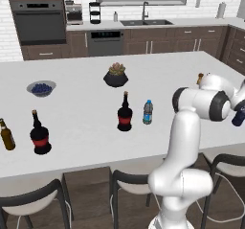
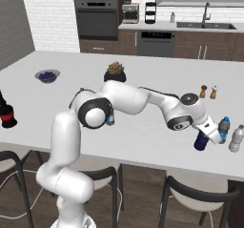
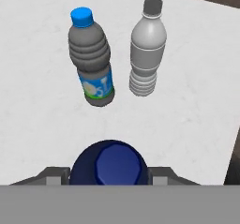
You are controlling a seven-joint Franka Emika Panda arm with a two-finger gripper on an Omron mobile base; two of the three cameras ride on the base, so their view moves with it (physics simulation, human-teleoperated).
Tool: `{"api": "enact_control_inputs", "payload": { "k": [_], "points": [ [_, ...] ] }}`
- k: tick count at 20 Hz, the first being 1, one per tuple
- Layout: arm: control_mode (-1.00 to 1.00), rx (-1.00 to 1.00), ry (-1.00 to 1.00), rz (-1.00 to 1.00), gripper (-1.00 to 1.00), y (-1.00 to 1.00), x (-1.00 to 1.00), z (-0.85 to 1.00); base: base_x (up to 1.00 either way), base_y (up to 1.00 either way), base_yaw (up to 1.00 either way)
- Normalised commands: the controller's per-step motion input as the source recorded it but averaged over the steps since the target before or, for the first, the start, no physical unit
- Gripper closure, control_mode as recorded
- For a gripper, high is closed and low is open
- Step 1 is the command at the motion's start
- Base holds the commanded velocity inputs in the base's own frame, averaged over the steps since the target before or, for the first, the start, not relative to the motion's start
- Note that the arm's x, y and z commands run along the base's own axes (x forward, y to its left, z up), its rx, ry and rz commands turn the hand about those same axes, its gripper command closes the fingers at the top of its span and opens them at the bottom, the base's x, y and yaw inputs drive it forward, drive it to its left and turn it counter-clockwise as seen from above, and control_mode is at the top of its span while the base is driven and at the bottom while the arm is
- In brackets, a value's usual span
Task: Move the plastic bottles in the middle to the plastics group, and the glass bottles in the middle to the glass group.
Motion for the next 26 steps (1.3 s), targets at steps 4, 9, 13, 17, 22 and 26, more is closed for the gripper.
{"api": "enact_control_inputs", "payload": {
  "k": [4,9,13,17,22,26],
  "points": [
    [-1.0,0.0,0.0,-0.09,1.0,-0.3,0.23,-0.23,0.0,0.0,0.0],
    [-1.0,0.0,0.0,-0.06,1.0,-0.09,0.28,-0.27,0.0,0.0,0.0],
    [-1.0,0.0,0.0,-0.01,1.0,0.0,0.23,-0.37,0.0,0.0,0.0],
    [-1.0,0.0,0.0,0.0,1.0,0.0,0.21,-0.35,0.0,0.0,0.0],
    [-1.0,0.0,0.0,-0.01,1.0,0.19,0.01,-0.53,0.0,0.0,0.0],
    [-1.0,0.0,0.0,-0.03,-1.0,0.4,0.0,-0.57,0.0,0.0,0.0]
  ]
}}
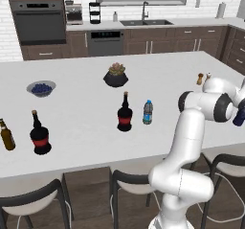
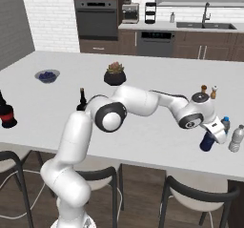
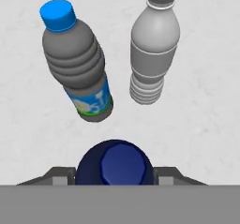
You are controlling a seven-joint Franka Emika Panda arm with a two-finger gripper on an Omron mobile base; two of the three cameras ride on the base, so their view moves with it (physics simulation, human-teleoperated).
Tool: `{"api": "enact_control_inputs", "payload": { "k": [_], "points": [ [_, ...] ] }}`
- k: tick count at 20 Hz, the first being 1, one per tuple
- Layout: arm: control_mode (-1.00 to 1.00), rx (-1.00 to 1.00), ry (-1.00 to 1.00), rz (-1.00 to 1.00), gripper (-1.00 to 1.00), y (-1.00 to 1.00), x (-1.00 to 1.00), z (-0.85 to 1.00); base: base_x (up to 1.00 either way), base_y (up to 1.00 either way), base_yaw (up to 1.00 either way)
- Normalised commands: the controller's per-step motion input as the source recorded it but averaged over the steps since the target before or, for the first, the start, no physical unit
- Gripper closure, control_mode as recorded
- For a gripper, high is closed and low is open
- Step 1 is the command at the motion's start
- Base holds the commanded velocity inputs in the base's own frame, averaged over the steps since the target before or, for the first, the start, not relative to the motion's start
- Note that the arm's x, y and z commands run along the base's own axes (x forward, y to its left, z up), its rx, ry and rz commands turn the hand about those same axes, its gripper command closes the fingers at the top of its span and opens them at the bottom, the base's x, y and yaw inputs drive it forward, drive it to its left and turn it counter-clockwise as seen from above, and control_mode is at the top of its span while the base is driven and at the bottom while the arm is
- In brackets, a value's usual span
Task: Move the plastic bottles in the middle to the plastics group, and the glass bottles in the middle to the glass group.
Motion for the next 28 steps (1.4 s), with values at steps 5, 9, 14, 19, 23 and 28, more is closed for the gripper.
{"api": "enact_control_inputs", "payload": {
  "k": [5,9,14,19,23,28],
  "points": [
    [-1.0,0.0,0.0,-0.05,-1.0,0.31,0.02,-0.44,0.0,0.0,0.0],
    [-1.0,-0.02,0.0,-0.01,-1.0,0.07,0.03,-0.19,0.0,0.0,0.0],
    [-1.0,-0.03,-0.01,0.0,-1.0,0.17,0.04,-0.06,0.0,0.0,0.0],
    [-1.0,0.0,-0.07,0.0,-1.0,0.12,-0.07,0.23,0.0,0.0,0.0],
    [-1.0,0.0,-0.04,0.0,-1.0,0.14,-0.08,0.35,0.0,0.0,0.0],
    [-1.0,-0.01,0.0,0.01,-1.0,0.41,-0.36,0.27,0.0,0.0,0.0]
  ]
}}
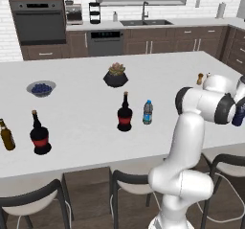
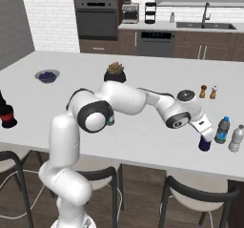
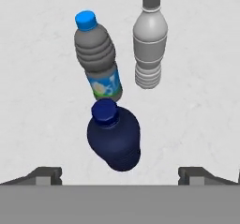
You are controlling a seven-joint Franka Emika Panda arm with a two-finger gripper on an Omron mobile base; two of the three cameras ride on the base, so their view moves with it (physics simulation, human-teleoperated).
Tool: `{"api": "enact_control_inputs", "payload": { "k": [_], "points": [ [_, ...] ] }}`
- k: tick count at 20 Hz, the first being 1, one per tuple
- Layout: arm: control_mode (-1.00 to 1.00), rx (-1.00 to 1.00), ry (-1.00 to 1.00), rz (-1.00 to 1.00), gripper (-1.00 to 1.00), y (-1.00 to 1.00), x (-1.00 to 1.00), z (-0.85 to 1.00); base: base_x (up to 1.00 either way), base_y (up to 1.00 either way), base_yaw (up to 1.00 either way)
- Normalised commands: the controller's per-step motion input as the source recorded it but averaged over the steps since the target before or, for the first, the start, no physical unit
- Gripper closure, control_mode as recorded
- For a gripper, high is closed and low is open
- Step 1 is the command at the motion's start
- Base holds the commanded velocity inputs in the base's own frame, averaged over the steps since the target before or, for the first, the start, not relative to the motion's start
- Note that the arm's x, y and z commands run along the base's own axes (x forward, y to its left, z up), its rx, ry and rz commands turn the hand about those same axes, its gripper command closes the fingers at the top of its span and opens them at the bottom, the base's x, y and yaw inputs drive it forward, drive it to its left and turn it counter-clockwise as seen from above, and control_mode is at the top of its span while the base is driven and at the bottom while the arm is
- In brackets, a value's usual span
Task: Move the plastic bottles in the middle to the plastics group, and the glass bottles in the middle to the glass group.
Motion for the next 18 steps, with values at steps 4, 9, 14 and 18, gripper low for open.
{"api": "enact_control_inputs", "payload": {
  "k": [4,9,14,18],
  "points": [
    [-1.0,-0.07,0.0,0.07,-1.0,0.67,-0.45,0.22,0.0,0.0,0.0],
    [-1.0,-0.14,0.0,0.24,-1.0,0.84,-0.28,0.27,0.0,0.0,0.0],
    [-1.0,-0.14,0.06,0.38,-1.0,0.91,-0.07,0.33,0.0,0.0,0.0],
    [-1.0,-0.07,0.16,0.42,-1.0,0.9,0.0,0.42,0.0,0.0,0.0]
  ]
}}
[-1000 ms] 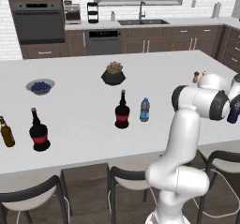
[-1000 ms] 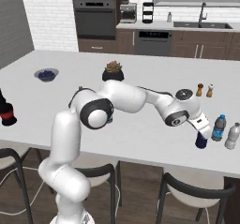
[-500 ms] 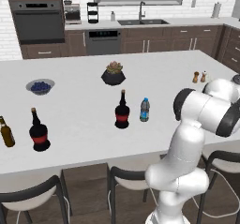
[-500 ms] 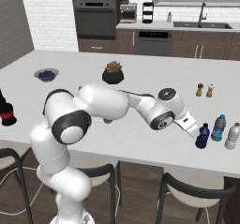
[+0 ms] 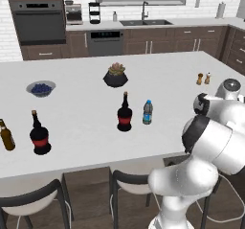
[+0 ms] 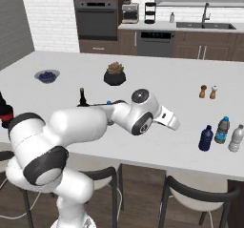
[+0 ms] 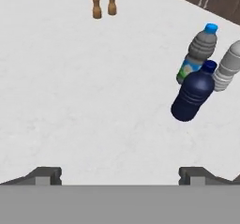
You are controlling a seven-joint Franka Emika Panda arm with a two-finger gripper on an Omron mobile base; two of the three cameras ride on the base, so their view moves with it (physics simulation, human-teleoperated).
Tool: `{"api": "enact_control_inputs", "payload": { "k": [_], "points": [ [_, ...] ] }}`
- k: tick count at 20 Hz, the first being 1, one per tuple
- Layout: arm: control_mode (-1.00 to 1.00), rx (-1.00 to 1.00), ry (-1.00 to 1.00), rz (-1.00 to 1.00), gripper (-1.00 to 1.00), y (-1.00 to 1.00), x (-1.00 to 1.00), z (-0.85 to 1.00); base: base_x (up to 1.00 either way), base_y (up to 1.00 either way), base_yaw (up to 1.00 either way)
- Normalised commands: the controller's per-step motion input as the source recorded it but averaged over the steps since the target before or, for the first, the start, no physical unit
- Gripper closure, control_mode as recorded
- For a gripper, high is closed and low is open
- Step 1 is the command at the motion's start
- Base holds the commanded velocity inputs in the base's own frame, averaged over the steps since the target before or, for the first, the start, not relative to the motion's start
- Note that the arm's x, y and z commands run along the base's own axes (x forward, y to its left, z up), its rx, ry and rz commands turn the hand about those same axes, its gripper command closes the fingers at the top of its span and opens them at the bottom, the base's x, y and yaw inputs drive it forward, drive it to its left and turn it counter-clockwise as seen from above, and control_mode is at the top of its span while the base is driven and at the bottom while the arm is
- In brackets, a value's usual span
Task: Move the plastic bottles in the middle to the plastics group, and the glass bottles in the middle to the glass group.
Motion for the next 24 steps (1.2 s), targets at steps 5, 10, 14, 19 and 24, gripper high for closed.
{"api": "enact_control_inputs", "payload": {
  "k": [5,10,14,19,24],
  "points": [
    [-1.0,-0.01,0.19,0.38,-1.0,0.79,0.0,0.48,0.0,0.0,0.0],
    [-1.0,0.0,0.2,0.37,-1.0,0.7,0.0,0.48,0.0,0.0,0.0],
    [-1.0,0.0,0.09,0.29,-1.0,0.76,0.01,0.29,0.0,0.0,0.0],
    [-1.0,0.0,0.08,0.23,-1.0,0.81,0.08,0.13,0.0,0.0,0.0],
    [-1.0,0.0,0.14,0.2,-1.0,0.75,0.08,0.0,0.0,0.0,0.0]
  ]
}}
